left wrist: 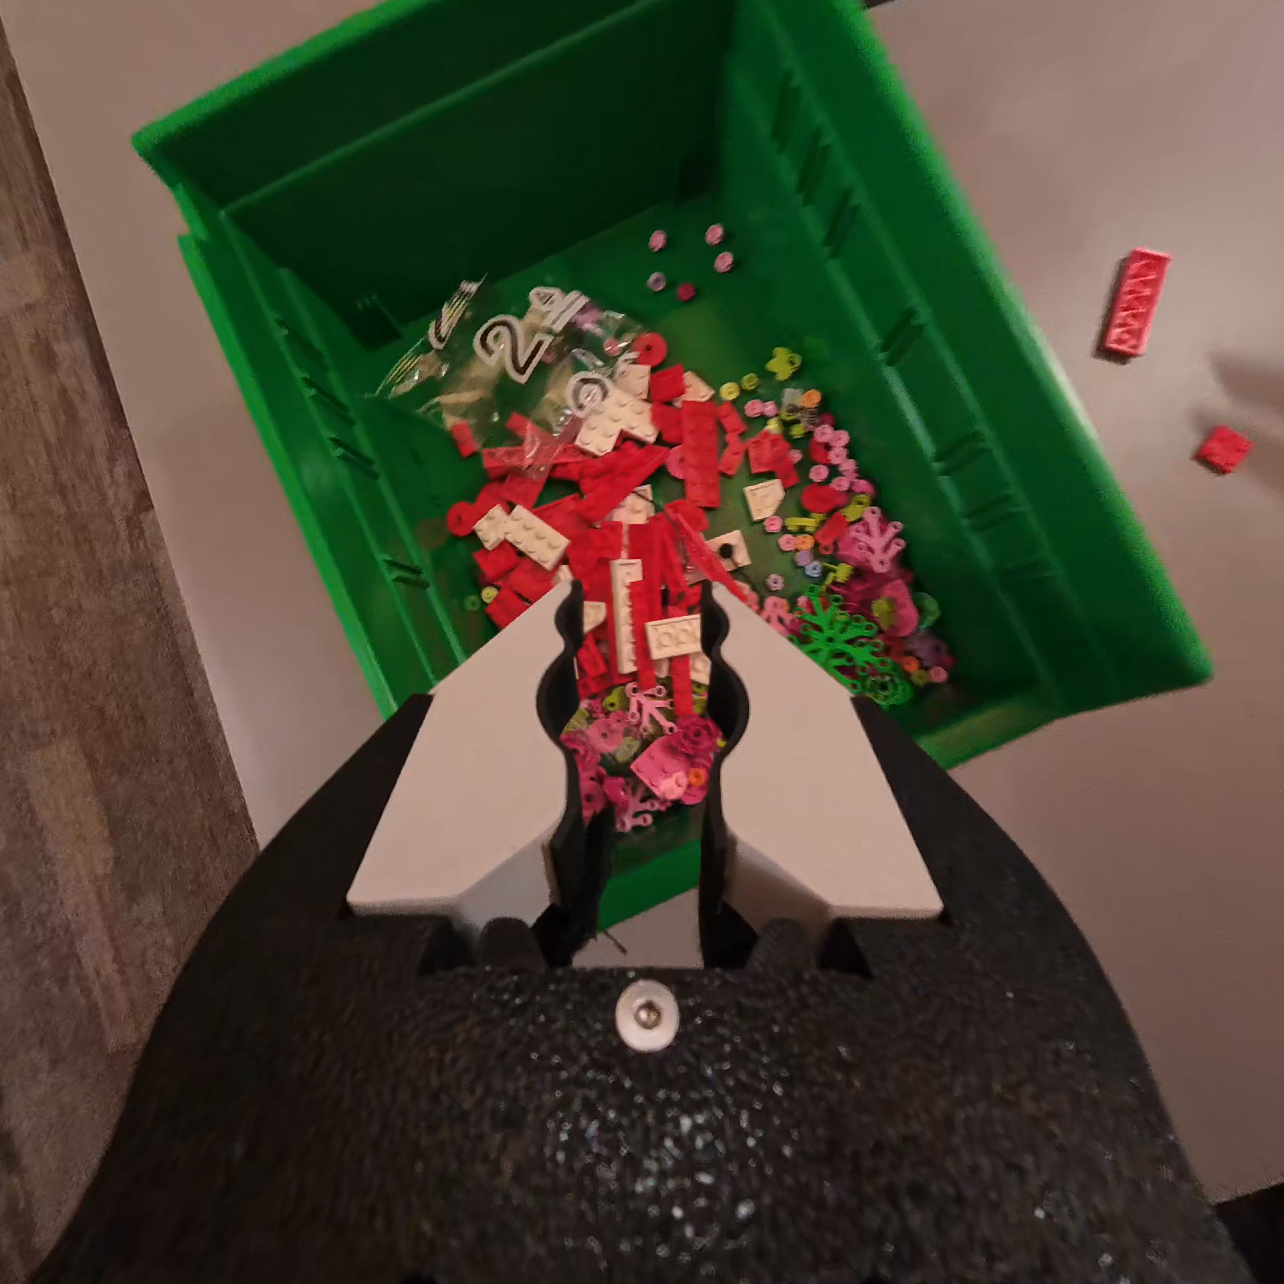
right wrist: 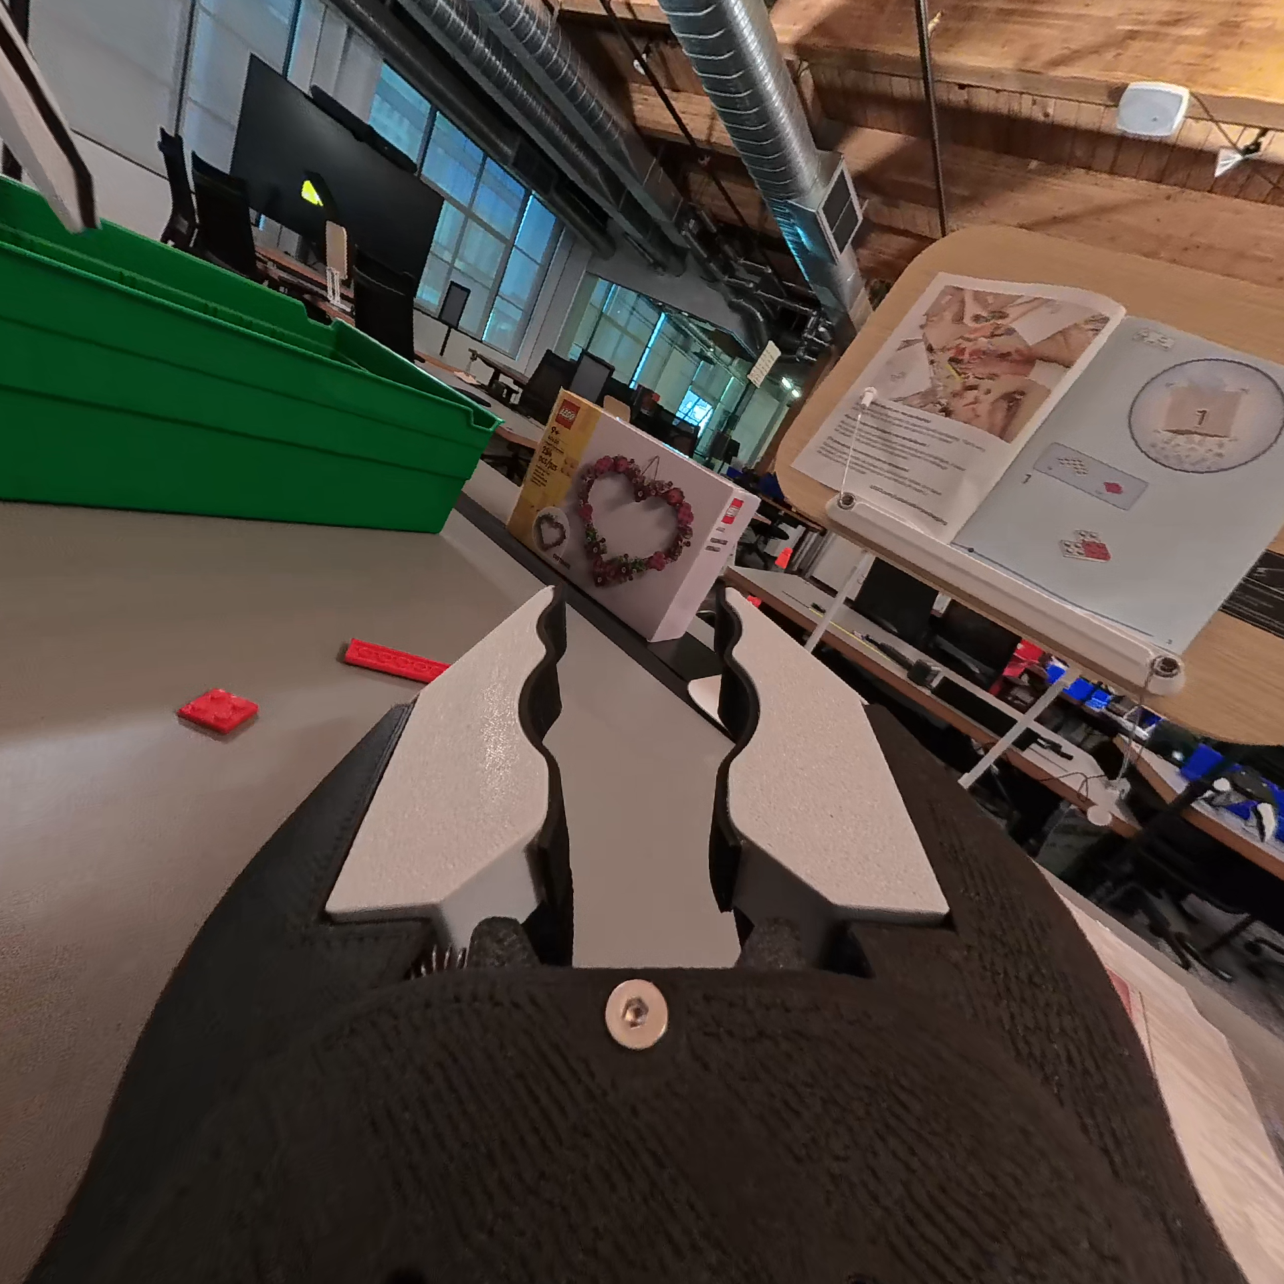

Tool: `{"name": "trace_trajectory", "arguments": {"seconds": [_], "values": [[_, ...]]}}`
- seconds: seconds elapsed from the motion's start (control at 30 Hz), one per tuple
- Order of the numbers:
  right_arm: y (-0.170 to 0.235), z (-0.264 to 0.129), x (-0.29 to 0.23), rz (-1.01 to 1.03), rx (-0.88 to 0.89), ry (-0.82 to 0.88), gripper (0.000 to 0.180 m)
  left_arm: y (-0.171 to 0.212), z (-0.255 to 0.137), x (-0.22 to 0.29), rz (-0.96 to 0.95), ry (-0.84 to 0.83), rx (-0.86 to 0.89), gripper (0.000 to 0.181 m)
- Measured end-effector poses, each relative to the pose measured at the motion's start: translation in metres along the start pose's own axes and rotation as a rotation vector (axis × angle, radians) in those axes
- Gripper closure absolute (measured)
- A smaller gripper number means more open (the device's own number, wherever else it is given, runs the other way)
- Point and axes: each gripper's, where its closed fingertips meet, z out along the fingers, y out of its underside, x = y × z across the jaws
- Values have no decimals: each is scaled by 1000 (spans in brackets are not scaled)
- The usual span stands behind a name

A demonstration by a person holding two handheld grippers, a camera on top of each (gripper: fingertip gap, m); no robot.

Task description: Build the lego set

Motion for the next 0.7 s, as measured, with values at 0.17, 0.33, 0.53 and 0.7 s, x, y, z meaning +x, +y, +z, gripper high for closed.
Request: {"name": "trace_trajectory", "arguments": {"seconds": [0.17,0.33,0.53,0.7], "values": [[2,1,-1,-9,-9,-3,138,9,29,-22,-37,-19,-101,149],[3,2,-1,-10,-17,-1,138,13,49,-16,-49,45,-159,149],[3,2,-1,-12,-19,-2,138,2,59,-8,14,58,-189,151],[4,2,-1,-14,-21,-3,138,-15,76,5,82,87,-196,154]]}}
